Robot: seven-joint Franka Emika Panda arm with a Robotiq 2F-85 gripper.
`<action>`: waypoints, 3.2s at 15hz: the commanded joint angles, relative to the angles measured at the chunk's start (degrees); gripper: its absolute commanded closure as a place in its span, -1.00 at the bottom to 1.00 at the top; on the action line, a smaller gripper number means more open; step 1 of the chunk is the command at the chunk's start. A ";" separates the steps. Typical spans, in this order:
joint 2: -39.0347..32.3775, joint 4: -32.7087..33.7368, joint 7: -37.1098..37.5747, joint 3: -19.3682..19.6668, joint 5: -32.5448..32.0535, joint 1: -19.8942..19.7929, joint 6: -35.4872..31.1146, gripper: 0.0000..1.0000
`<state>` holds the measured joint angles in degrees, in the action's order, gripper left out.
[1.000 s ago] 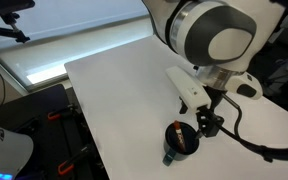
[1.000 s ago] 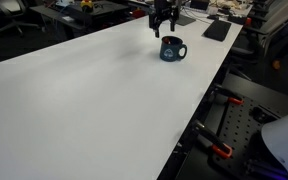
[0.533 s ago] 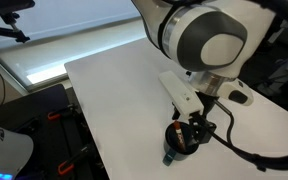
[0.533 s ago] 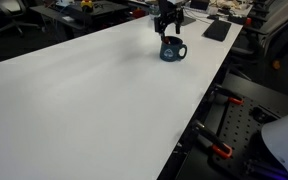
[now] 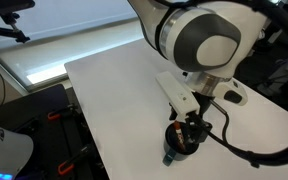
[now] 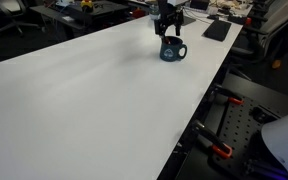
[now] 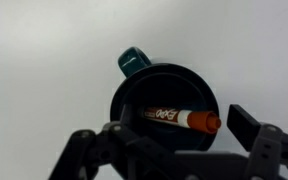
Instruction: Remove the marker from the cup
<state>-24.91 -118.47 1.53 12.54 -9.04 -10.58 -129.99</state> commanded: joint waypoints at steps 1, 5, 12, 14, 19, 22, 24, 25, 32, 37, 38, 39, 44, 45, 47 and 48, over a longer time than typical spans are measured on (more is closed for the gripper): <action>1.10 -0.68 0.28 -0.10 -0.60 0.31 1.37 -0.31; 0.87 -0.52 0.24 -0.26 -0.50 0.38 1.48 0.27; 0.57 -0.34 0.69 -0.16 -0.49 0.53 1.40 -0.09; 0.53 -0.38 0.60 -0.19 -0.56 0.55 1.32 0.24; 0.50 -0.08 0.37 -0.28 -0.42 0.46 1.43 0.86; 0.53 0.10 0.31 -0.30 -0.44 0.44 1.55 0.90; 0.68 -0.21 0.70 -0.15 -0.69 0.53 0.75 0.88; 0.69 -0.22 0.75 -0.11 -0.71 0.52 0.60 0.87; 0.94 0.95 4.52 -0.61 3.22 -0.15 -0.47 0.88; 1.50 2.85 4.78 -1.06 8.43 -0.51 -0.36 0.88; 1.55 3.34 4.90 -1.04 9.15 -0.49 -0.35 0.88; 1.63 3.80 4.89 -1.08 9.96 -0.52 -0.31 0.88; 2.10 6.38 5.51 -1.02 12.87 -0.54 -0.65 0.88; 2.19 6.95 5.79 -1.01 13.37 -0.57 -0.59 0.88; 2.77 8.05 6.13 -1.21 14.90 -0.85 -0.41 0.88; 3.17 8.39 5.99 -1.29 15.60 -0.95 -0.63 0.88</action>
<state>-23.65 -110.67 6.26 12.41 4.23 -10.68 -130.22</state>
